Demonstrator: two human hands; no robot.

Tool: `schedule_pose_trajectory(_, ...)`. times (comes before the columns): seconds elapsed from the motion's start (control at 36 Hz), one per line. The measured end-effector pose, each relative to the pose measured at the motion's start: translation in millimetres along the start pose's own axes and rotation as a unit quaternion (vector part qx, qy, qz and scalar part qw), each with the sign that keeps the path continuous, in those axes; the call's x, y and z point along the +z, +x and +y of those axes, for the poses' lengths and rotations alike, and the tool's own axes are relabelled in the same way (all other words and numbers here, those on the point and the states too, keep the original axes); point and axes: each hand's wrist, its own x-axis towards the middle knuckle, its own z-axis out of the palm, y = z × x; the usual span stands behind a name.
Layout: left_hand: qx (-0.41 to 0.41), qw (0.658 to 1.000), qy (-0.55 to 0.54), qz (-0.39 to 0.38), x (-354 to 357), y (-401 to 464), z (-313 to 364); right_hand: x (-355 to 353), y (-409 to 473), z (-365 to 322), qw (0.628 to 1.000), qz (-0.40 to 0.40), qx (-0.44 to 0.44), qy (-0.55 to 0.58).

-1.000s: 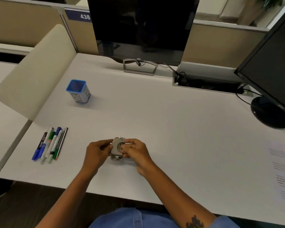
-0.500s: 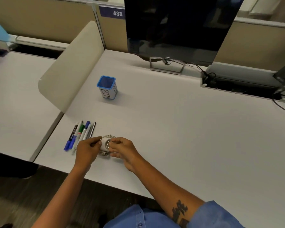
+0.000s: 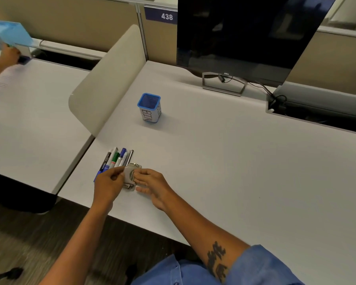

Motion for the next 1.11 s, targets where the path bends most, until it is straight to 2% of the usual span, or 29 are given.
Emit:
schedule_pose_trajectory(0.17,-0.001,1.000,-0.008,0.013,1,0,2,-8,0,0,1.000,-0.002,0.003,-0.003)
schedule_pose_trajectory(0.31,0.033,0.997,0.021,0.060,3,-1,8,-21,-1,-2,0.995,0.052,-0.040,-0.078)
schedule_pose_trajectory(0.42,0.111,0.991,0.038,0.067,23,-14,20,-51,-9,-3,0.959,0.123,-0.127,-0.223)
schedule_pose_trajectory(0.5,0.177,0.981,0.065,0.054,48,-27,34,-79,-19,-7,0.927,0.161,-0.176,-0.291)
schedule_pose_trajectory(0.58,0.217,0.972,0.091,0.023,79,-42,42,-109,-30,-12,0.894,0.185,-0.208,-0.351)
schedule_pose_trajectory(0.83,0.254,0.950,0.154,-0.094,177,-84,66,-215,-88,-17,0.796,0.253,-0.263,-0.483)
schedule_pose_trajectory(0.94,0.272,0.931,0.201,-0.134,212,-104,80,-257,-117,-18,0.777,0.290,-0.265,-0.492)
schedule_pose_trajectory(1.11,0.282,0.907,0.255,-0.181,252,-133,101,-308,-155,-17,0.770,0.339,-0.256,-0.476)
